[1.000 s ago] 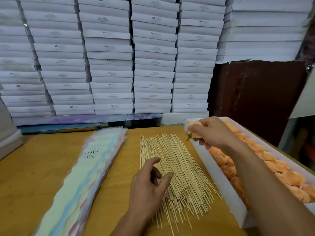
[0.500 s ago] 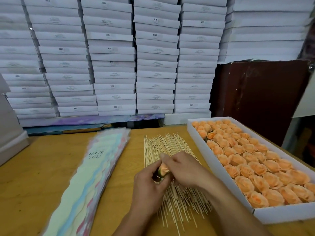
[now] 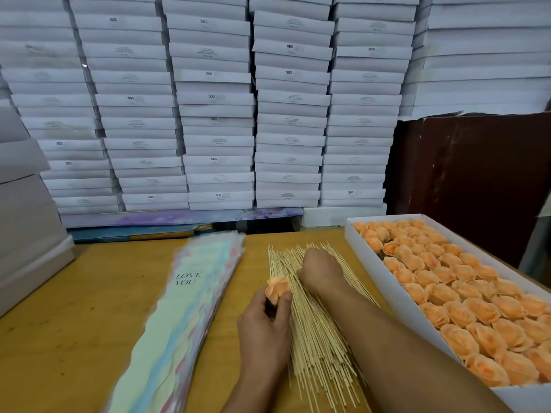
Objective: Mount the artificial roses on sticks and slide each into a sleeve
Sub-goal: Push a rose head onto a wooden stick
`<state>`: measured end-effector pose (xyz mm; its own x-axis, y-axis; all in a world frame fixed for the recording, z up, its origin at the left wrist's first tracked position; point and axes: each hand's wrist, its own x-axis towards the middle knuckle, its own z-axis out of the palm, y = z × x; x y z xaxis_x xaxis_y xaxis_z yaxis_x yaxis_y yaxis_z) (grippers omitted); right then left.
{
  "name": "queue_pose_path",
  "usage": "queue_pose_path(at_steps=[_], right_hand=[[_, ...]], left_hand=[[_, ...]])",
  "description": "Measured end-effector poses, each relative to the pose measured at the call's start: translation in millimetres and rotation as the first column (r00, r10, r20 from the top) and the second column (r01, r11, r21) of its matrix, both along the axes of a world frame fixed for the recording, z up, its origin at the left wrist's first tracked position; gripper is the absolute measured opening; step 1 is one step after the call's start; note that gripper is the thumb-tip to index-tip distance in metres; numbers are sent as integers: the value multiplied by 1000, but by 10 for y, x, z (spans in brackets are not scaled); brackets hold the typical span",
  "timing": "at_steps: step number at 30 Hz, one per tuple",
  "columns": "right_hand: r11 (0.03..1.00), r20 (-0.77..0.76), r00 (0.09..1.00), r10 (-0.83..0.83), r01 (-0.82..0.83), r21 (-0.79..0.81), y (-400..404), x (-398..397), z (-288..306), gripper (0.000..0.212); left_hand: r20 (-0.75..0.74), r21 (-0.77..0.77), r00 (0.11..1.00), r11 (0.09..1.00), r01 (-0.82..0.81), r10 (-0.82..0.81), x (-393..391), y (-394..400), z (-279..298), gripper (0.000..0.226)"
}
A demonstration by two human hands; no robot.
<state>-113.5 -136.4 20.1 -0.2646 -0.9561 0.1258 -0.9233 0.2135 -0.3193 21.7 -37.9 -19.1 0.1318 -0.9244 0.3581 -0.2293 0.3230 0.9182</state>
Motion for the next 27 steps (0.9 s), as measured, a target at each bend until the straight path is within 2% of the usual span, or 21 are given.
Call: queue_pose_path(at_steps=[4,7,10,13,18,20,23,27], right_hand=[[999,-131,991,40,-38,22,-57,42,39,19],[999,-120,992,32,-29,33,-68,32,47,16],[1000,-40,999,-7,8,26,-69,-10,60,6],[999,78,996,-39,39,7,-55,-71,64,27],[998,420,907,37,-11,-63,139,-170,134,38],[994,557,825,95,-46,-101,279,-225,156,34],[990,745,652,140,-91,-106,503,-304,195,5],[985,847,515,130,-165,-50,737,-350,210,16]], left_hand=[[3,-6,1000,1000,-2,2,-13,-12,9,11],[-20,15,1000,1000,22,-21,-16,-3,12,10],[-30,26,999,999,25,-24,-15,7,23,9],[-12,35,1000,999,19,-18,-25,2,10,8],[-27,65,999,998,21,-20,-34,4,7,8],[-106,136,994,990,31,-16,-58,6,36,6],[-367,291,930,953,79,35,-117,-76,151,14],[-667,399,738,884,245,97,-131,-266,367,24]])
